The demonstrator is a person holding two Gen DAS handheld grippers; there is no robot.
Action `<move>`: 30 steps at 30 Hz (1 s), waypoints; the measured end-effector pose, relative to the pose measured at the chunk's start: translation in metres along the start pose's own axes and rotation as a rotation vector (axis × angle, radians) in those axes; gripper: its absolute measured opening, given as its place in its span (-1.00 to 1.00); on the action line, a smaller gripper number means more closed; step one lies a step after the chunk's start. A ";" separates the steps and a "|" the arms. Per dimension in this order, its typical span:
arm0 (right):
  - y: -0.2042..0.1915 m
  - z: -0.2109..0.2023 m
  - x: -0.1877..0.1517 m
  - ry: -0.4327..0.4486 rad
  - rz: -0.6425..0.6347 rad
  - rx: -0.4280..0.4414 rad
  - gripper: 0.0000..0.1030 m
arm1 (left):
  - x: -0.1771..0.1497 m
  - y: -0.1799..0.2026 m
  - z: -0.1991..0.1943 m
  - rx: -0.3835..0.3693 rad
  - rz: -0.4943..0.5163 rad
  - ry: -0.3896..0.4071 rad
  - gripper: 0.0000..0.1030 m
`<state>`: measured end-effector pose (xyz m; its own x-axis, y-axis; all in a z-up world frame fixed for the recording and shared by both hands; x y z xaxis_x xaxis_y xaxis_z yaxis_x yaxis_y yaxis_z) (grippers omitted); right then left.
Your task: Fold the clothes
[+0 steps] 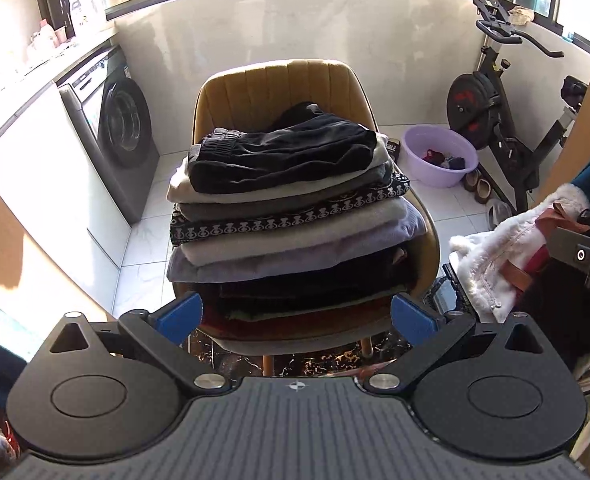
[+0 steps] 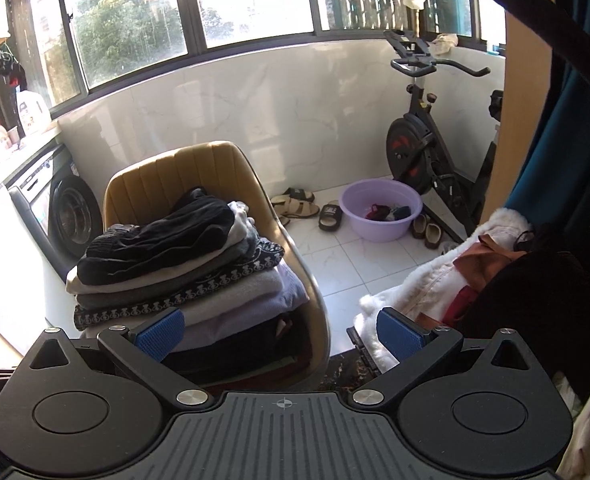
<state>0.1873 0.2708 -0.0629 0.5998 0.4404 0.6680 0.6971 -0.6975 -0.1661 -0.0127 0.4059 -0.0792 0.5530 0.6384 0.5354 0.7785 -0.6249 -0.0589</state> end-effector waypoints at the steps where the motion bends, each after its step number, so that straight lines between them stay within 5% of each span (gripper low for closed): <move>1: -0.004 0.000 -0.003 -0.007 0.001 -0.008 0.99 | -0.002 -0.005 0.000 0.002 -0.005 -0.004 0.99; 10: -0.033 0.000 -0.033 -0.064 0.036 -0.076 0.98 | -0.031 -0.042 0.024 -0.041 -0.078 -0.152 0.99; 30: -0.057 -0.016 -0.056 -0.090 0.013 -0.129 0.98 | -0.034 -0.050 0.022 -0.084 -0.056 -0.162 0.99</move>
Point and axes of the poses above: each gripper's, at about its wrist camera, not at the fingertips, and z roughly the way its jaws point, y to its right, x to its top, the point moved 8 cm from there along z, roughly the way its jaws point, and after that the axes turned 6 degrees about -y, right-handed, at the moved point
